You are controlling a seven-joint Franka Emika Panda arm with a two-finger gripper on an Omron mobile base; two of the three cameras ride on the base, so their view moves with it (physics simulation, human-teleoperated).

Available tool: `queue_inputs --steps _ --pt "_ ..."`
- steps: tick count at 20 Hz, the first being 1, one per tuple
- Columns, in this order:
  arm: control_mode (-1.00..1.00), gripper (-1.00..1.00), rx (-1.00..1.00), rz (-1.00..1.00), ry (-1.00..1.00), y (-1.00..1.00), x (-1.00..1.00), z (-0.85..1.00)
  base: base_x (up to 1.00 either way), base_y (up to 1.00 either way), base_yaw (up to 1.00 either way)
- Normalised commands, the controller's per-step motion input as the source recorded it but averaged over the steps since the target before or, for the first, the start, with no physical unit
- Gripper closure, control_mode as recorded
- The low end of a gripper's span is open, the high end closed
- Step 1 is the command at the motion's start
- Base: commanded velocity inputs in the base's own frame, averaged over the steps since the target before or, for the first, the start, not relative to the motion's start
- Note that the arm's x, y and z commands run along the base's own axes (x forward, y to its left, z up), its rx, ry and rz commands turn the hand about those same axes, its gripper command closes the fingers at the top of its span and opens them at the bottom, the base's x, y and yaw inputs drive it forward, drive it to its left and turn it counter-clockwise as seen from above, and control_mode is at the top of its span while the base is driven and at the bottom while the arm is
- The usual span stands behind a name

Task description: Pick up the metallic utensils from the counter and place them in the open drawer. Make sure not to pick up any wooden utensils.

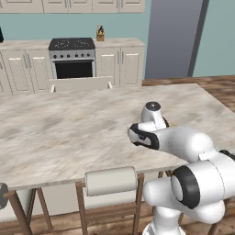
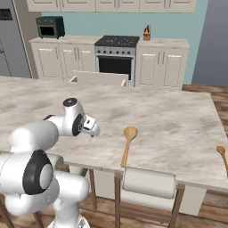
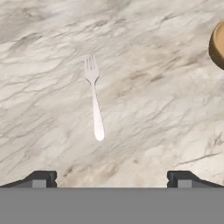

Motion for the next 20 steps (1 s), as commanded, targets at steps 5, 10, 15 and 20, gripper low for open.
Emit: queue_inputs --steps 5,10,15,20 --pt "-1.0 -1.0 0.0 0.0 0.07 0.0 0.42 -0.33 0.0 0.0 0.0" --pt "-1.0 -1.0 0.0 0.0 0.08 0.0 0.4 -0.32 0.0 0.0 0.0" --pt "-1.0 -1.0 0.0 0.0 0.12 0.0 0.44 -0.31 0.0 0.0 0.0" --pt "-1.0 -1.0 0.0 0.0 0.09 0.0 0.47 -0.31 0.0 0.0 0.0"
